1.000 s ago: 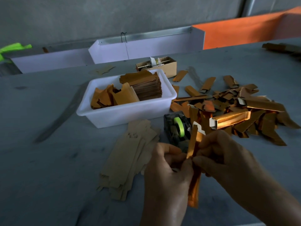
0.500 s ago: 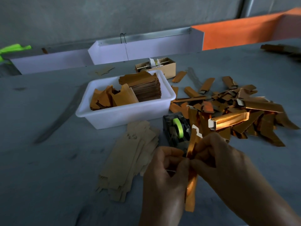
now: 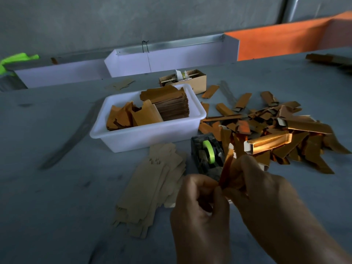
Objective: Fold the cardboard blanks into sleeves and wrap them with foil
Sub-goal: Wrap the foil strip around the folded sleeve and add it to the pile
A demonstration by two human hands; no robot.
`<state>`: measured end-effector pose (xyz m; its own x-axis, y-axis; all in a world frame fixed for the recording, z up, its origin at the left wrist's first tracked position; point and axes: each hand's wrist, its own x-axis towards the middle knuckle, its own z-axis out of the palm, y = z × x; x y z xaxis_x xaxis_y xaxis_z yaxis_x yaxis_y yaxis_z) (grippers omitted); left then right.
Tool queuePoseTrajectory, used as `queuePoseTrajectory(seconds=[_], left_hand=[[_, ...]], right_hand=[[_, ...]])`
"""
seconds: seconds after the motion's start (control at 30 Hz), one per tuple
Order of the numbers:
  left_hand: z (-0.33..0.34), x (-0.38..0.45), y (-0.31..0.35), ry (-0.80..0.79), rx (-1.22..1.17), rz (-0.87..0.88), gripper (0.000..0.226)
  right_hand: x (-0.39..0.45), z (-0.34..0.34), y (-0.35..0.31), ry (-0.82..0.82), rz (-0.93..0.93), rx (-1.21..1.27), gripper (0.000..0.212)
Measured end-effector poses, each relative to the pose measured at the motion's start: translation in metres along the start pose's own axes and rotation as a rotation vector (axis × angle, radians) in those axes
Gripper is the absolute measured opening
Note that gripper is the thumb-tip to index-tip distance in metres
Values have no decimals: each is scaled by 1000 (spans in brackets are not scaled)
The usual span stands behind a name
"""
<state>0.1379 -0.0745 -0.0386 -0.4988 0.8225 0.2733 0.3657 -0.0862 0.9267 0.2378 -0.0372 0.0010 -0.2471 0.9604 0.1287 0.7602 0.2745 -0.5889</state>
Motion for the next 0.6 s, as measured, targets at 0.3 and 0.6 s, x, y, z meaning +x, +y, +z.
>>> queuePoseTrajectory(seconds=[0.3, 0.6], left_hand=[[-15, 15, 5, -71, -413, -312, 14], [-30, 27, -11, -156, -97, -148, 17]], right_hand=[[1, -1, -2, 71, 71, 46, 42], [12, 5, 14, -61, 181, 632, 28]])
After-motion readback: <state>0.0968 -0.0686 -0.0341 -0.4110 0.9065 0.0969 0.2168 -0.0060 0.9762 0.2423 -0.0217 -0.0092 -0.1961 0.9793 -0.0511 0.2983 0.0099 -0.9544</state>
